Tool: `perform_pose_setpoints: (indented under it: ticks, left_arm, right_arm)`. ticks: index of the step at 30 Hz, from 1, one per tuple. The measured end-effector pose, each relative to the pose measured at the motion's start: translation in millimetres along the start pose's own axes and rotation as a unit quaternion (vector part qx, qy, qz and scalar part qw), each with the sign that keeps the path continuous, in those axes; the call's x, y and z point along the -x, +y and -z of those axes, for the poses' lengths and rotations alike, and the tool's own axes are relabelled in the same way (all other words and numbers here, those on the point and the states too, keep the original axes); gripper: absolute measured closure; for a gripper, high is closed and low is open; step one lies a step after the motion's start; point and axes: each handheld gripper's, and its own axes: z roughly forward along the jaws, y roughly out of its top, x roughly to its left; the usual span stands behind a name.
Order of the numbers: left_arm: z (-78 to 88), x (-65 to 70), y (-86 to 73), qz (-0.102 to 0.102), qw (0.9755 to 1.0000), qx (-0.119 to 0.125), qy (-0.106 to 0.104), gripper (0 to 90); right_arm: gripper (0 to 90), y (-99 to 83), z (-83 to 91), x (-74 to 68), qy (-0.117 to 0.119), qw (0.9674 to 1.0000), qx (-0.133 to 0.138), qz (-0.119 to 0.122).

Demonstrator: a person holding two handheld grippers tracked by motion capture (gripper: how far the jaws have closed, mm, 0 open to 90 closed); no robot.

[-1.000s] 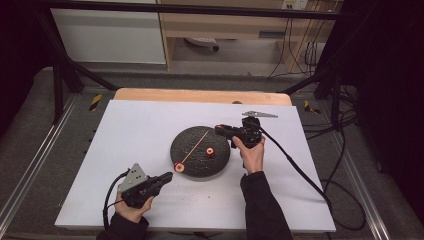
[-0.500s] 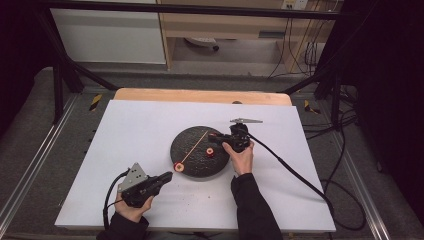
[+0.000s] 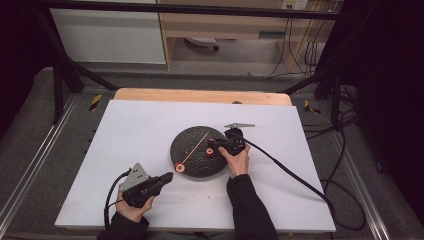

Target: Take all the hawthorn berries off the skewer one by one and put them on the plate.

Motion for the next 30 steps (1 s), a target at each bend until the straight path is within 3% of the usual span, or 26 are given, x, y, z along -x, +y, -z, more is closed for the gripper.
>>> perform_pose_setpoints:
  ticks: [6,11,16,20,23,30]
  left_arm:
    - [-0.4,-0.3,-0.1,0.0,1.0,-0.002,0.001,88.4]
    - [-1.2,-0.6,-0.4,0.001,1.0,-0.003,0.003,88.4]
    - [-0.8,-0.2,0.0,0.0,1.0,-0.003,0.004,88.4]
    - [-1.1,-0.7,-0.3,0.001,1.0,-0.003,0.006,88.4]
    - [-0.8,-1.2,-0.2,0.002,1.0,-0.002,0.007,88.4]
    - [-1.6,-1.6,-0.5,0.003,1.0,-0.004,0.007,88.4]
  right_arm:
    - [60.7,-1.7,-2.1,0.9,-0.008,1.0,-0.006,0.001]
    - [53.9,4.7,11.8,-5.3,-0.006,0.9999,0.011,0.011]
    - [38.5,10.0,33.7,-17.5,0.011,0.999,0.031,0.03]
    - [25.8,9.7,48.2,-25.8,0.041,0.9982,0.033,0.029]
    - [15.9,6.7,56.4,-31.3,0.049,0.9975,0.036,0.037]
    - [6.6,-7.6,69.1,-42.0,0.059,0.9959,0.033,0.06]
